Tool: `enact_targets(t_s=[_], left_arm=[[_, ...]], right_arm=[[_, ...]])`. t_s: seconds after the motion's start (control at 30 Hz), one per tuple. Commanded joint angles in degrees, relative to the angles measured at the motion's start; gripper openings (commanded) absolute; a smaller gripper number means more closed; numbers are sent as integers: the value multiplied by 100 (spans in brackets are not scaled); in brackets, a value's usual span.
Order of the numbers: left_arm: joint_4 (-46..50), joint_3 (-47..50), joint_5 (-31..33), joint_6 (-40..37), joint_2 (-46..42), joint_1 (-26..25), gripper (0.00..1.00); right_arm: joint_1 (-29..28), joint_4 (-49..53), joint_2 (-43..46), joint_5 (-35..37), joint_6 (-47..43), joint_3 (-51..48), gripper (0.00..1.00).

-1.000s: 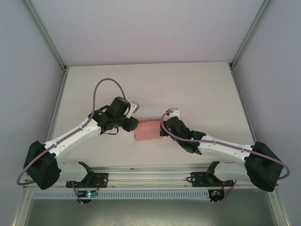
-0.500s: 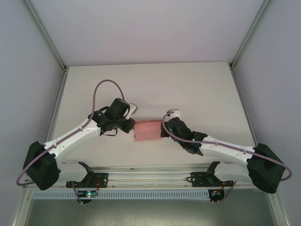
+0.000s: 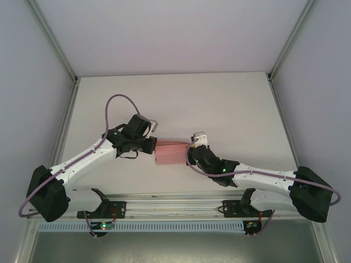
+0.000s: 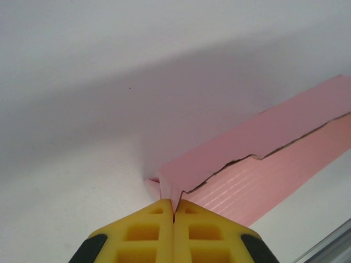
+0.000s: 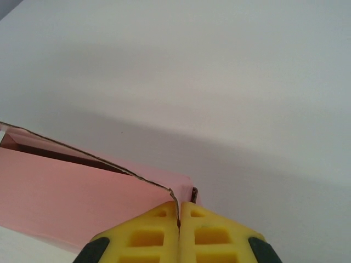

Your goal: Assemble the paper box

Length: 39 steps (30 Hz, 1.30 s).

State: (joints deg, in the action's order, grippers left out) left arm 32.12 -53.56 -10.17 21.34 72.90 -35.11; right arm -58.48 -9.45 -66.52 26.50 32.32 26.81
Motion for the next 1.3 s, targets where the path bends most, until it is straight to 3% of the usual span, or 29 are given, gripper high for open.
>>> enact_targets(t_s=[0.0,0.23,0.6,0.77,0.87,1.07,1.27], left_arm=[[-312,-121,-533,901,-79,46,0],[269,-528,-793,1454,33,48,0],[113,-356,-1012,1944,241,177,0],[4,-427,-1548,2231,338,364,0],[329,-488,-1288,1932,390,360,0],[-129,97,-1392,1557,437,291,0],[-491,806,-743,1463,186,-145,0]], right_arm=[[-275,892,-278,-22,-234,-382,0],[-511,950,-447,318,-278,-300,0],[-560,912,-664,319,-205,-239,0],[-577,874,-765,400,-182,-266,0],[-588,851,-748,404,-219,-295,0],[-590,743,-689,436,-209,-395,0],[-654,605,-669,547,-173,-481,0]])
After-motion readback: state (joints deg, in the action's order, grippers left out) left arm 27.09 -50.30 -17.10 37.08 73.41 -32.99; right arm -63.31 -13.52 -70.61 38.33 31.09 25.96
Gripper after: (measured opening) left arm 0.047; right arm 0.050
